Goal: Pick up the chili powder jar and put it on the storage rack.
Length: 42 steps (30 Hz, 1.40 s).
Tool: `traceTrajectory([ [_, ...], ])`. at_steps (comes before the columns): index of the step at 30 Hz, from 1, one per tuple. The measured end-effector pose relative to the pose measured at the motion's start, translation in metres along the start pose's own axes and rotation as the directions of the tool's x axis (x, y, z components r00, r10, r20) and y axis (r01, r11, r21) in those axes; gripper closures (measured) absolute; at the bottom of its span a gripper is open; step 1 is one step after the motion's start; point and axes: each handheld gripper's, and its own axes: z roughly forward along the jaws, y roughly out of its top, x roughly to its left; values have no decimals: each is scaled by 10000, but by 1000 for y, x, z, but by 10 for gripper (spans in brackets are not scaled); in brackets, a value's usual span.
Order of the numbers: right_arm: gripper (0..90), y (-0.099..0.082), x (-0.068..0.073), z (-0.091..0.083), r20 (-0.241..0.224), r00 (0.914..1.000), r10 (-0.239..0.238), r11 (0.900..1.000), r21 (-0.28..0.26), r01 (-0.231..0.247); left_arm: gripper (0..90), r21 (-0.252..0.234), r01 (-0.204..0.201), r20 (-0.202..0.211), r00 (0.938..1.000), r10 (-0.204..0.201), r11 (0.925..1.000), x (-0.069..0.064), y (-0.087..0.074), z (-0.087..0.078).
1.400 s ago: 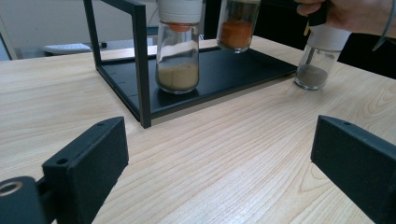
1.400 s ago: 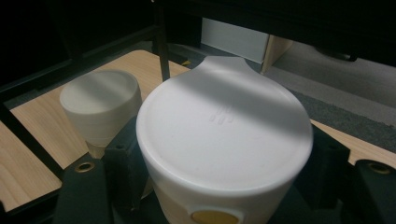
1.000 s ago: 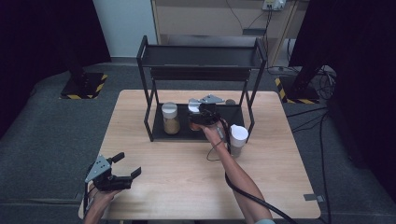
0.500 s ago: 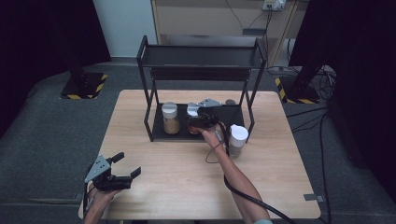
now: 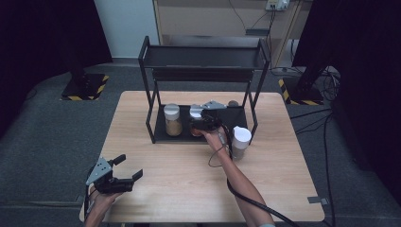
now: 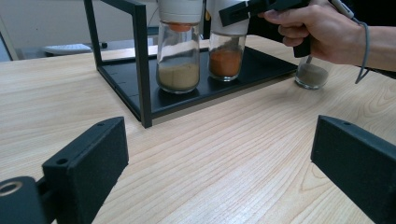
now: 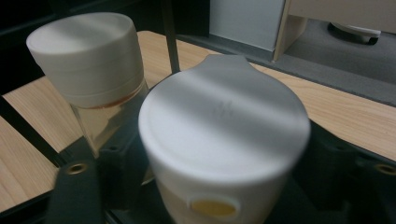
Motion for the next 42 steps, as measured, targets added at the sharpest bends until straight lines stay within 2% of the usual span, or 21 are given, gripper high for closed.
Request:
traceTrajectory([
  [3, 153, 0, 0, -4, 64, 10000, -72, 9999, -77, 72, 33, 19, -24, 6, 10000, 24, 10000, 0, 0, 0],
  [5, 120, 4, -3, -5, -4, 10000, -17, 10000, 70, 17, 33, 18, -29, -2, 10000, 29, 10000, -1, 0, 0],
  [17, 108, 27, -12, -34, -285, 9994, -182, 9992, -363, 172, 33, 56, -52, 20, 10000, 51, 10000, 0, 1, 1],
  [27, 109, 53, -8, -69, -628, 9944, -850, 9934, -825, 797, 33, 104, -93, 64, 9999, 92, 9999, -1, 1, 2],
  [31, 109, 59, -8, -79, -766, 9912, -1078, 9914, -821, 1015, 33, 126, -107, 81, 9999, 106, 9999, -1, 2, 2],
  [42, 109, 62, -4, -108, -1166, 9773, -1771, 9824, -815, 1683, 33, 136, -107, 96, 9999, 106, 9998, -1, 2, 2],
])
